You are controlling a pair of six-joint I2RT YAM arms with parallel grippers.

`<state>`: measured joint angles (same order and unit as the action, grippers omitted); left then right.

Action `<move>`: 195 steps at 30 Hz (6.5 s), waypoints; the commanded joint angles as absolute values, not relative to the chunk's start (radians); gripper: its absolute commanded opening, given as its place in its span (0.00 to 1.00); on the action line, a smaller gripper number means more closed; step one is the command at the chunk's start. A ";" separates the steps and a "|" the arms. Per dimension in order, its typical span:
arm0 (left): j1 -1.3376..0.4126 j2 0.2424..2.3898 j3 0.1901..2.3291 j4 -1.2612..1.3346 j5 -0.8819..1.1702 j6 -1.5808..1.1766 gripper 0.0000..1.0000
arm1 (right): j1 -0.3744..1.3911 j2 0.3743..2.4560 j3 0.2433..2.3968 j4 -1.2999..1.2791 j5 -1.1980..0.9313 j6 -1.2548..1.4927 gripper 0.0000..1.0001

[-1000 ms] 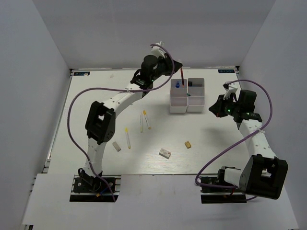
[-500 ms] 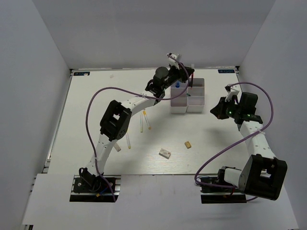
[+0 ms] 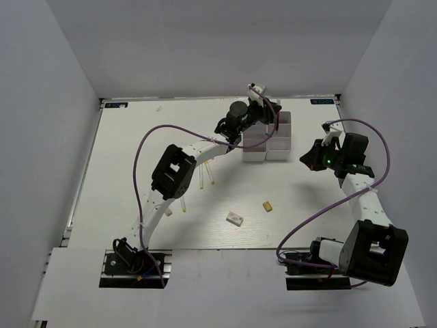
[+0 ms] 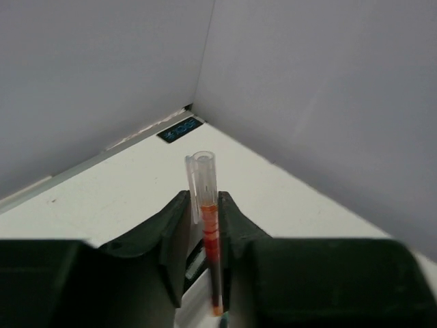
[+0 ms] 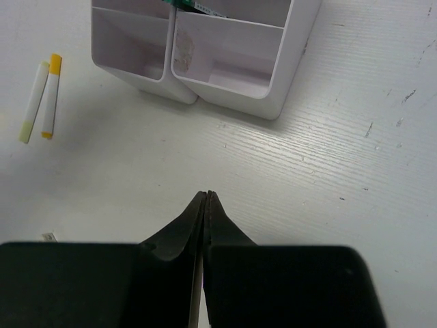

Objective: Sort the stationery into containers
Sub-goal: Place the pen in the storage box, then pick up the pen from the center of the board, then place the pen in the storage box, then pick up the pen from the center of the board.

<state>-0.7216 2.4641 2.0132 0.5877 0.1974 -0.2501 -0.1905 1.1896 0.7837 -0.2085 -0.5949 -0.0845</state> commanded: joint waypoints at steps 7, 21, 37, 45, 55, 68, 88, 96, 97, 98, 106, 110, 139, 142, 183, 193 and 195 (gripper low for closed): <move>-0.736 2.382 2.008 0.629 0.201 -0.222 0.62 | -0.193 1.167 0.772 -0.183 -0.704 -0.135 0.33; -0.715 1.651 1.371 0.398 0.057 -0.306 0.92 | 0.039 1.241 0.909 -0.342 -0.829 -0.402 0.50; -0.696 0.859 0.819 -0.584 -0.364 -0.960 1.00 | 0.615 1.868 1.598 -0.503 -0.319 -0.134 0.54; -0.706 0.706 0.749 -0.799 -0.388 -1.094 1.00 | 0.741 2.083 1.727 -0.549 -0.104 0.041 0.49; -0.706 0.741 0.758 -0.831 -0.376 -1.103 1.00 | 0.785 2.164 1.750 -0.514 -0.054 0.072 0.49; -0.706 0.762 0.787 -0.842 -0.357 -1.103 1.00 | 0.811 2.273 1.830 -0.488 0.106 0.107 0.50; -0.706 1.064 0.824 -0.675 -0.327 -0.990 0.97 | 0.741 2.215 1.749 -0.543 -0.129 0.042 0.00; -0.696 1.245 0.906 -0.594 -0.327 -0.873 0.80 | 0.615 1.988 1.764 -0.493 -0.526 -0.095 0.00; -0.696 1.264 0.919 -0.594 -0.327 -0.864 0.80 | 0.597 1.938 1.756 -0.483 -0.572 -0.095 0.00; -0.687 1.285 0.919 -0.557 -0.305 -0.845 0.79 | 0.582 1.919 1.750 -0.445 -0.584 -0.089 0.00; -0.658 1.314 0.890 -0.428 -0.275 -0.775 0.84 | 0.425 1.781 1.600 -0.255 -0.745 -0.175 0.00; -0.627 1.374 0.914 -0.419 -0.252 -0.750 0.86 | 0.335 1.819 1.607 -0.241 -0.920 -0.369 0.00; -0.571 1.471 0.977 -0.400 -0.193 -0.750 0.87 | 0.158 2.069 1.666 -0.193 -1.060 -0.851 0.07; -0.571 1.499 0.989 -0.400 -0.193 -0.750 0.87 | 0.153 2.074 1.674 -0.215 -1.072 -0.864 0.23; -0.531 2.045 1.511 -0.661 -0.189 -0.583 0.51 | 0.078 1.370 0.989 0.041 -1.233 -0.423 0.25; -0.531 2.056 1.493 -0.663 -0.170 -0.574 0.38 | 0.071 1.342 0.976 0.006 -1.215 -0.410 0.90; -0.531 2.056 1.493 -0.652 -0.160 -0.574 0.29 | 0.069 1.341 0.979 0.006 -1.189 -0.367 0.90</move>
<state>-0.5339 2.0583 1.4860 -0.6506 -0.1894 -0.5846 0.0776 1.3693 0.9821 0.0010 -1.2041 -0.4137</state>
